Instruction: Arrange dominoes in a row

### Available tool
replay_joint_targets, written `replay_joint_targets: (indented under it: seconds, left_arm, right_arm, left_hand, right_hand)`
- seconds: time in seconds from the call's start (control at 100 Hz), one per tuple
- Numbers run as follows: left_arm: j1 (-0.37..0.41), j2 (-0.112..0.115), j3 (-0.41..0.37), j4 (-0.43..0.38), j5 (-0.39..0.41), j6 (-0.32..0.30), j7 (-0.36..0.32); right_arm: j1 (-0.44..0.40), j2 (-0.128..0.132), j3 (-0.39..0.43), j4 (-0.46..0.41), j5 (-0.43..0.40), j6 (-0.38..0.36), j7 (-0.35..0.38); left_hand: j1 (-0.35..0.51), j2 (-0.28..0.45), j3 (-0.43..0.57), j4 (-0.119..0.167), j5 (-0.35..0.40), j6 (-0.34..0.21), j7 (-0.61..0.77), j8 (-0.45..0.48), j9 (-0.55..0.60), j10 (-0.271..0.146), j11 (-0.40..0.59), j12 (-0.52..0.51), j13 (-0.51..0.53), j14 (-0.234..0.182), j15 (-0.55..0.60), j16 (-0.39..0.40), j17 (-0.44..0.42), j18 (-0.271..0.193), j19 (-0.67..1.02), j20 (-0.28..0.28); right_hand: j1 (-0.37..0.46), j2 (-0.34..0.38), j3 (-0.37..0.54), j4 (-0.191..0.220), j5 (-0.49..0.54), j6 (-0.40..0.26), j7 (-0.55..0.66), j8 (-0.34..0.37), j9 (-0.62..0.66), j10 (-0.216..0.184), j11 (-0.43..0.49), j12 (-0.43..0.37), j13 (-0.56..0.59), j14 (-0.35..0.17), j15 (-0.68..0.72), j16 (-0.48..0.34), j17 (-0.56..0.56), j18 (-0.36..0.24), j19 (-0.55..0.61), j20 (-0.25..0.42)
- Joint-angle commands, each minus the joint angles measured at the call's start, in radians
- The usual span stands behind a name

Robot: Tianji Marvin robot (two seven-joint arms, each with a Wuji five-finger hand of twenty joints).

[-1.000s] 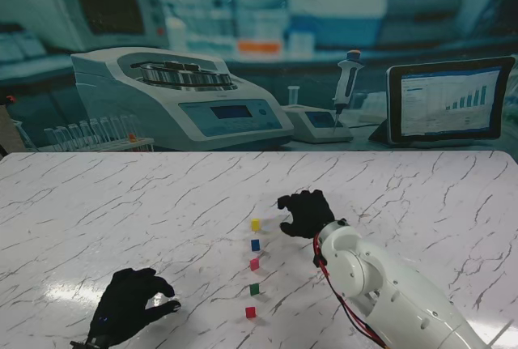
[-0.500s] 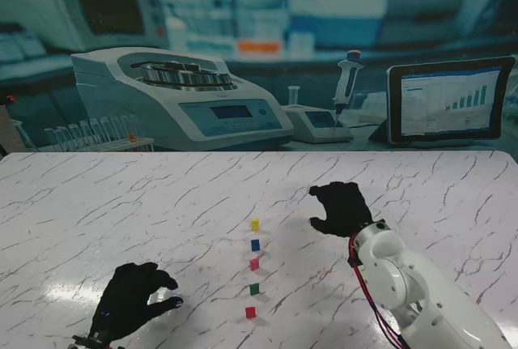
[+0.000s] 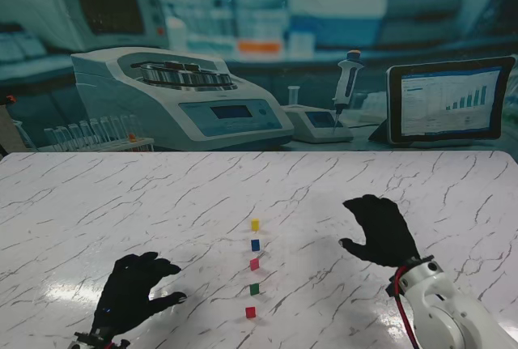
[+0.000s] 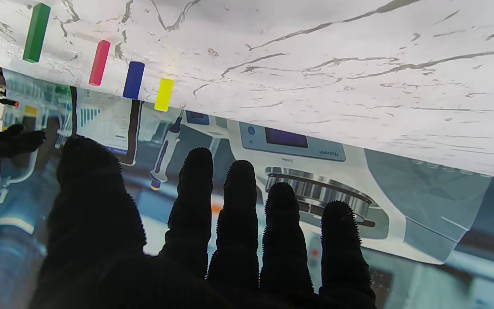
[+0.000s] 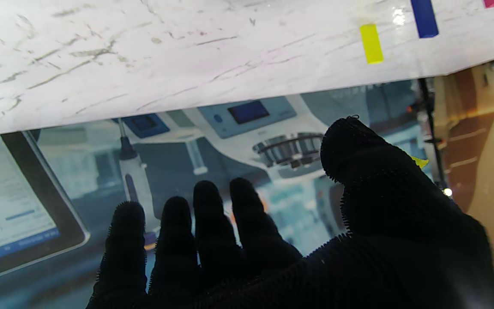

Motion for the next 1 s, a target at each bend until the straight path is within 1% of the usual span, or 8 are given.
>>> replay_joint_targets:
  seconds: [0.0, 0.21, 0.4, 0.61, 0.99]
  left_arm:
    - [-0.002, -0.005, 0.003, 0.002, 0.002, -0.032, -0.003]
    - [-0.008, -0.006, 0.0, -0.004, 0.006, -0.042, 0.006]
    - [-0.012, -0.007, 0.001, -0.012, 0.008, -0.043, 0.017]
    - [-0.021, -0.006, 0.005, -0.013, 0.009, -0.045, 0.009]
    - [-0.04, -0.005, 0.016, 0.004, 0.001, -0.056, 0.004]
  right_arm:
    - [-0.056, -0.003, 0.01, 0.008, 0.005, -0.012, -0.015]
    - [-0.15, -0.015, 0.068, 0.037, 0.032, -0.103, -0.086]
    - [-0.193, -0.021, 0.091, 0.065, 0.051, -0.152, -0.118]
    - [-0.204, -0.023, 0.096, 0.068, 0.057, -0.164, -0.12]
    - [-0.229, -0.025, 0.113, 0.063, 0.068, -0.165, -0.116]
  left_hand:
    - [-0.023, -0.009, 0.004, 0.006, -0.031, 0.02, -0.026, -0.015, -0.044, 0.014, -0.023, -0.015, -0.048, -0.017, -0.026, -0.013, -0.02, -0.045, -0.044, -0.021]
    - [-0.038, -0.022, 0.005, 0.007, -0.03, 0.028, -0.063, -0.017, -0.054, 0.019, -0.028, -0.019, -0.056, -0.015, -0.029, -0.015, -0.019, -0.059, -0.055, -0.027]
    - [-0.037, -0.028, 0.009, 0.007, -0.028, 0.028, -0.079, -0.014, -0.056, 0.02, -0.028, -0.019, -0.056, -0.015, -0.028, -0.016, -0.011, -0.062, -0.056, -0.027]
    - [-0.036, -0.03, 0.011, 0.007, -0.026, 0.027, -0.087, -0.009, -0.055, 0.02, -0.026, -0.019, -0.055, -0.015, -0.028, -0.016, -0.008, -0.061, -0.055, -0.026]
    - [-0.031, -0.033, 0.012, 0.006, -0.022, 0.024, -0.089, -0.001, -0.052, 0.017, -0.024, -0.019, -0.051, -0.015, -0.025, -0.015, -0.005, -0.06, -0.053, -0.025]
  right_hand:
    - [-0.032, 0.029, -0.004, -0.021, -0.031, 0.031, -0.031, -0.02, -0.033, 0.025, -0.017, -0.009, -0.036, 0.012, -0.013, -0.015, 0.002, 0.189, -0.027, 0.023]
    - [-0.027, 0.025, -0.016, -0.022, -0.027, 0.035, -0.032, -0.025, -0.03, 0.031, -0.02, -0.007, -0.036, 0.019, -0.012, -0.013, 0.009, 0.187, -0.041, 0.049]
    - [-0.023, 0.025, -0.018, -0.022, -0.026, 0.037, -0.032, -0.027, -0.029, 0.033, -0.022, -0.005, -0.038, 0.021, -0.011, -0.011, 0.013, 0.188, -0.051, 0.067]
    - [-0.017, 0.026, -0.017, -0.021, -0.026, 0.038, -0.032, -0.029, -0.032, 0.037, -0.023, -0.003, -0.045, 0.023, -0.011, -0.009, 0.011, 0.187, -0.063, 0.084]
    - [-0.01, 0.029, -0.017, -0.018, -0.023, 0.039, -0.03, -0.03, -0.034, 0.04, -0.026, -0.002, -0.052, 0.027, -0.008, -0.006, 0.013, 0.19, -0.077, 0.107]
